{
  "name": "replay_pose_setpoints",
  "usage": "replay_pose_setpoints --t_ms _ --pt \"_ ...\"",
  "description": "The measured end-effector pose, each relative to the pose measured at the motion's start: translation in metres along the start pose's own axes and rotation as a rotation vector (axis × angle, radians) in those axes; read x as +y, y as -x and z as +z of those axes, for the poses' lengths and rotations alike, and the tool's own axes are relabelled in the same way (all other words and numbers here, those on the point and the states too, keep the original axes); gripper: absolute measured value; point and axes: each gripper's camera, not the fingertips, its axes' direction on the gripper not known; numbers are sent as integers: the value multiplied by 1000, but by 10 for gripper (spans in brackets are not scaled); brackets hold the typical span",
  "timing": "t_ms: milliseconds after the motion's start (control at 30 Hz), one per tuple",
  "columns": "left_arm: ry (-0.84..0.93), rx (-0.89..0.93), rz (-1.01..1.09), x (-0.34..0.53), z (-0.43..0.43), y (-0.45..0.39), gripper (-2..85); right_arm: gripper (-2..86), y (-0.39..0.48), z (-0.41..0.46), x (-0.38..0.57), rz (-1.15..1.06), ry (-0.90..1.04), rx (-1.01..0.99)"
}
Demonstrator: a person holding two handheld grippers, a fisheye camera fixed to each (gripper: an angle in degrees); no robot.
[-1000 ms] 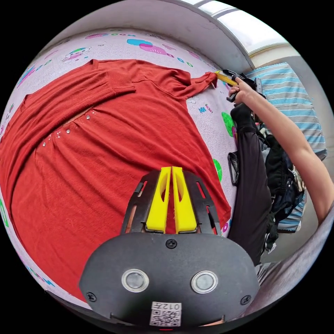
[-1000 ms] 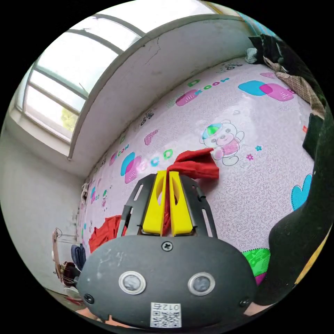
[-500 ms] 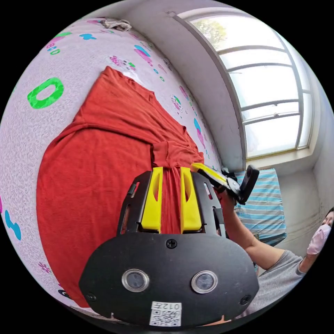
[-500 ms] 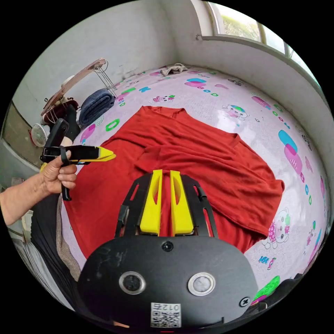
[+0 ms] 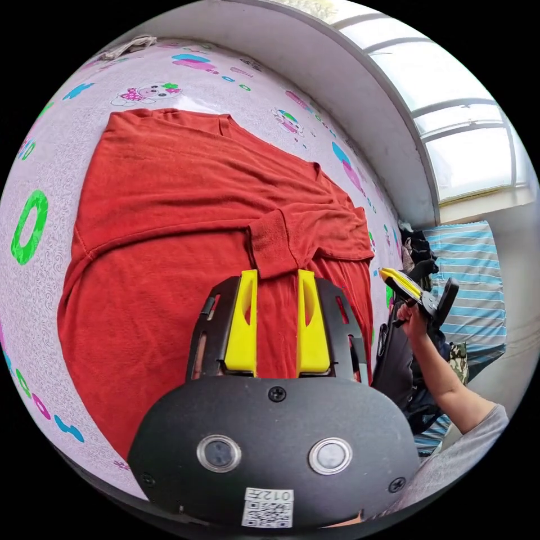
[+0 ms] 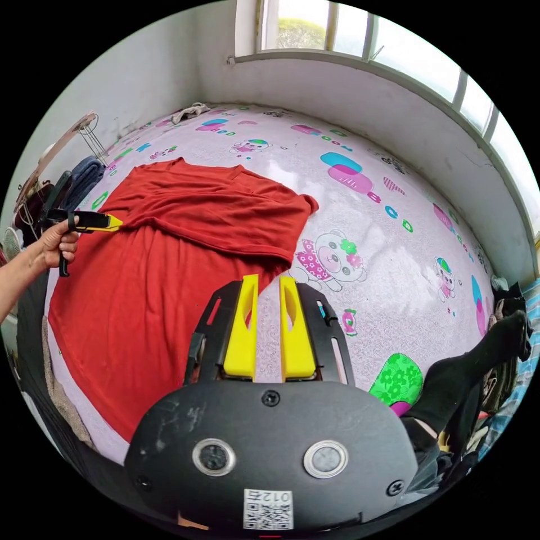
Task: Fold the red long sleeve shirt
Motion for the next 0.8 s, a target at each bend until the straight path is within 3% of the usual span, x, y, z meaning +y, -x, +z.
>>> replay_pose_setpoints --t_ms 300,467,533,700,800 --pt "-1 3 5 -12 -12 -7 16 72 -41 43 -9 195 16 -131" --pt "-35 28 72 -39 -37 -29 12 9 -59 49 -14 254 -21 -164" --pt "-50 28 127 -67 -54 -46 11 3 -62 41 -16 246 -44 -168" --pt "-281 -33 386 -111 -148 -118 9 -1 -53 11 -23 107 -136 -120" --pt "-245 -149 352 -105 -150 -101 8 -2 -37 7 -30 -15 -151 -42"
